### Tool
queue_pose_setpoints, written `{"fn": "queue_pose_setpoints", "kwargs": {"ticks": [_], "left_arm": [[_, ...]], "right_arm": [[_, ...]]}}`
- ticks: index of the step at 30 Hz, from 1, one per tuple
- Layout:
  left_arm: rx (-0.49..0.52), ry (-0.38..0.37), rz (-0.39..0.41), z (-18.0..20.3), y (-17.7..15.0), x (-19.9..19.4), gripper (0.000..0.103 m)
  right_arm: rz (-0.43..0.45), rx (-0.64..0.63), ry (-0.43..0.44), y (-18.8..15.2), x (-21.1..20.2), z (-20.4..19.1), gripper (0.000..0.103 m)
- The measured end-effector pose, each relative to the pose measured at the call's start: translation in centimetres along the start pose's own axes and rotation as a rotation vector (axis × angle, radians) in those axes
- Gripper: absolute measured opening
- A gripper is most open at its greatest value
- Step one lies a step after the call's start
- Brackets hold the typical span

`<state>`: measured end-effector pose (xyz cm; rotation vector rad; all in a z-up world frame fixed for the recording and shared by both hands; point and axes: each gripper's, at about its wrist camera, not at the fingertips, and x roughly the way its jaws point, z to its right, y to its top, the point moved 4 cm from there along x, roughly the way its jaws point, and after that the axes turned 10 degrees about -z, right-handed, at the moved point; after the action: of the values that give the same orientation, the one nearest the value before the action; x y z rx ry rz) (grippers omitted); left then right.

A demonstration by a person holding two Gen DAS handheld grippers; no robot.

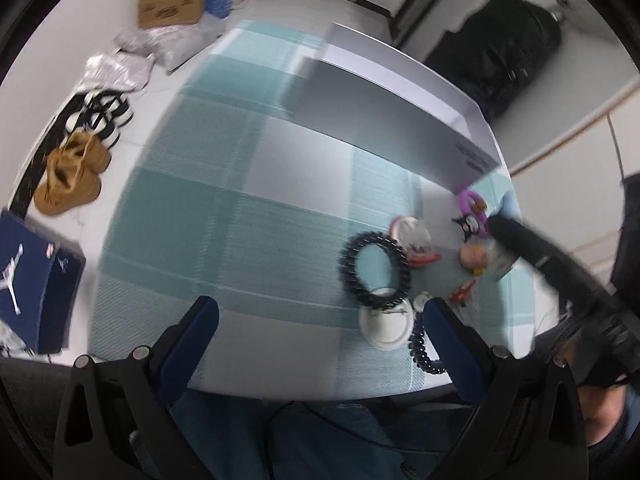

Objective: Organize jewelry
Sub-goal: 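Lower the right gripper onto the light-blue ring and close it, then lift the blue ring with the right gripper while the left gripper grasps a black hair tie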

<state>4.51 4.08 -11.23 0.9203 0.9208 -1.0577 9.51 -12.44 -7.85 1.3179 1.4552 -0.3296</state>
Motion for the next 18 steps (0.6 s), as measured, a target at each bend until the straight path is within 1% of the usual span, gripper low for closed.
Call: {"fn": "queue_pose_setpoints", "kwargs": {"ticks": [3,5,6,7,8,12,15,17,18], "left_arm": [[0.060,0.025,-0.020,1.1,0.1,0.7,0.099],[0.087,0.046,-0.032,1.4,0.2,1.2,0.094],[0.092,0.058,-0.038,1.5,0.3,1.4,0.089],[0.093,0.072,-0.046,1.5,0.4,1.7,0.088],[0.097,0.092,-0.036,1.5,0.5,1.7,0.087],[0.105,0.126,-0.031,1.4,0.6,1.9,0.084],[0.139,0.169,-0.024,1.9,0.4,2.1,0.073],[0.155,0.183,-0.023,2.0,0.3,2.1,0.069],[0.156,0.191,-0.025,1.9,0.2,2.1,0.064]], "right_arm": [[0.065,0.044,0.016,0.1,-2.2,1.2,0.057],[0.095,0.071,0.022,0.0,-3.3,2.2,0.057],[0.101,0.079,0.023,0.0,-3.6,2.5,0.057],[0.107,0.089,0.023,-0.1,-3.9,2.8,0.057],[0.114,0.100,0.026,-0.2,-4.3,3.2,0.057],[0.122,0.110,0.029,-0.2,-4.6,3.1,0.057],[0.129,0.106,0.030,-0.4,-4.9,3.4,0.057],[0.135,0.115,0.036,-0.6,-5.2,3.6,0.057],[0.136,0.121,0.038,-0.7,-5.3,3.8,0.057]]}}
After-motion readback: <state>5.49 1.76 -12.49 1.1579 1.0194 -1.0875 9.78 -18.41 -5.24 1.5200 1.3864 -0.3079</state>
